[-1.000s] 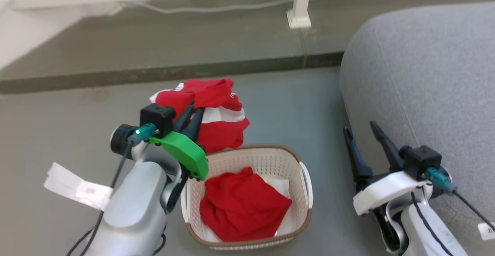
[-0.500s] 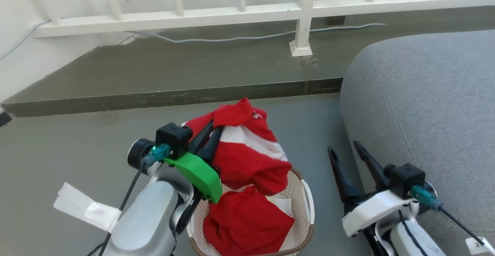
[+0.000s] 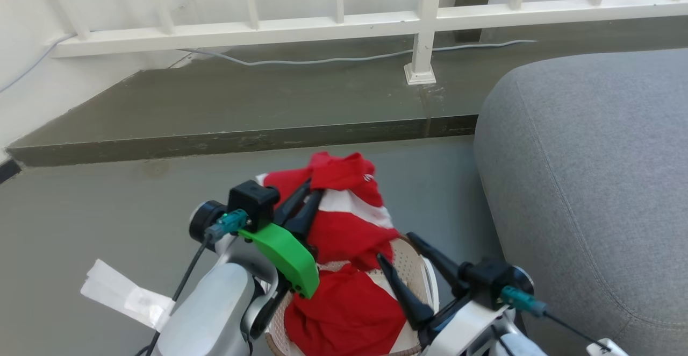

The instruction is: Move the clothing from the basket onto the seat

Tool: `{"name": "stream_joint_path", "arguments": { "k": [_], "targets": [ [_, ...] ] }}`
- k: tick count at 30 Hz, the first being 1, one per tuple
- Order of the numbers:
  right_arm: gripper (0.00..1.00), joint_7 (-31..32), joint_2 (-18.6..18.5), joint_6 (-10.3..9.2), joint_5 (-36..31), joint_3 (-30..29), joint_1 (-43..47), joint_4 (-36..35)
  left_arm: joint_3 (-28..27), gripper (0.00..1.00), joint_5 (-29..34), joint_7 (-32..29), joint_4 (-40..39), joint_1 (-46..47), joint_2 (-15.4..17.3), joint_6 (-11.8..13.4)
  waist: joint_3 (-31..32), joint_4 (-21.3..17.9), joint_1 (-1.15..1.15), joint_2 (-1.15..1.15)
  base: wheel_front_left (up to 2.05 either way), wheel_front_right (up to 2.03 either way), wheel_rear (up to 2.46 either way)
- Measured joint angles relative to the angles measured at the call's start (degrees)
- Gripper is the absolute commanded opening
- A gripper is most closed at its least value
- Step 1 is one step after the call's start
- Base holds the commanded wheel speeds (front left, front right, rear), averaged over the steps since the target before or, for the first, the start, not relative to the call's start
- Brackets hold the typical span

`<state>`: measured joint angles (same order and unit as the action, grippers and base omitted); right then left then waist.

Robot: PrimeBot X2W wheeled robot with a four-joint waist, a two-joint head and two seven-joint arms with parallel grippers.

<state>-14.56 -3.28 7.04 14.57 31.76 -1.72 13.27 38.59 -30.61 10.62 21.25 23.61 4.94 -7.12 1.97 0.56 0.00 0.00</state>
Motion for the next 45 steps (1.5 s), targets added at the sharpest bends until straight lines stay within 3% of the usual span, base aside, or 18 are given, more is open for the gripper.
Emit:
{"name": "stream_joint_path", "arguments": {
  "k": [8,19,20,21,22,40,41,42,45],
  "targets": [
    [1.0,0.43,-0.09,0.02,2.32,5.6,-0.91,1.6,1.18,0.0,-0.41,-1.7,-2.56,-0.77,0.14,-0.02,0.29,0.79,0.0,0.0,0.0,0.0,0.0],
    [1.0,0.41,-0.23,0.02,6.82,10.09,-9.28,5.9,2.92,0.0,-0.47,-3.59,-6.52,-1.6,0.35,-0.02,0.31,1.93,0.0,0.0,0.0,0.0,0.0],
    [0.86,0.41,-0.25,0.02,7.16,10.23,-9.73,6.36,3.1,0.0,-0.47,-3.83,-6.92,-1.63,0.35,-0.02,0.31,2.02,0.0,0.0,0.0,0.0,0.0],
    [0.37,0.41,-0.24,0.02,7.69,10.32,-10.06,6.75,3.28,0.0,-0.48,-4.03,-7.21,-1.63,0.35,-0.02,0.32,2.11,0.0,0.0,0.0,0.0,0.0],
    [0.0,0.41,-0.23,0.02,7.89,10.38,-10.47,7.4,3.68,0.0,-0.58,-4.04,-7.46,-1.64,0.33,-0.02,0.32,2.21,0.0,0.0,0.0,0.0,0.0],
    [0.0,0.3,-0.3,-0.13,14.01,14.24,-15.0,11.35,4.0,0.0,-1.29,-6.31,-11.28,-3.35,1.57,0.01,0.45,2.79,0.0,0.0,0.0,0.0,0.0],
    [0.0,0.3,-0.3,-0.15,14.27,14.4,-15.27,11.51,4.03,0.27,-1.42,-6.47,-11.49,-3.47,1.62,0.01,0.44,2.77,0.0,0.0,0.0,0.0,0.0],
    [0.0,0.3,-0.3,-0.16,14.28,14.48,-15.53,11.59,4.07,1.0,-1.41,-6.58,-11.72,-3.56,1.7,0.01,0.43,2.74,0.0,0.0,0.0,0.0,0.0],
    [0.0,0.3,-0.3,-0.58,14.63,14.43,-16.03,11.57,4.03,1.0,-1.4,-6.61,-12.77,-3.61,1.96,0.03,0.38,2.63,0.0,0.0,0.0,0.0,0.0]
  ]
}}
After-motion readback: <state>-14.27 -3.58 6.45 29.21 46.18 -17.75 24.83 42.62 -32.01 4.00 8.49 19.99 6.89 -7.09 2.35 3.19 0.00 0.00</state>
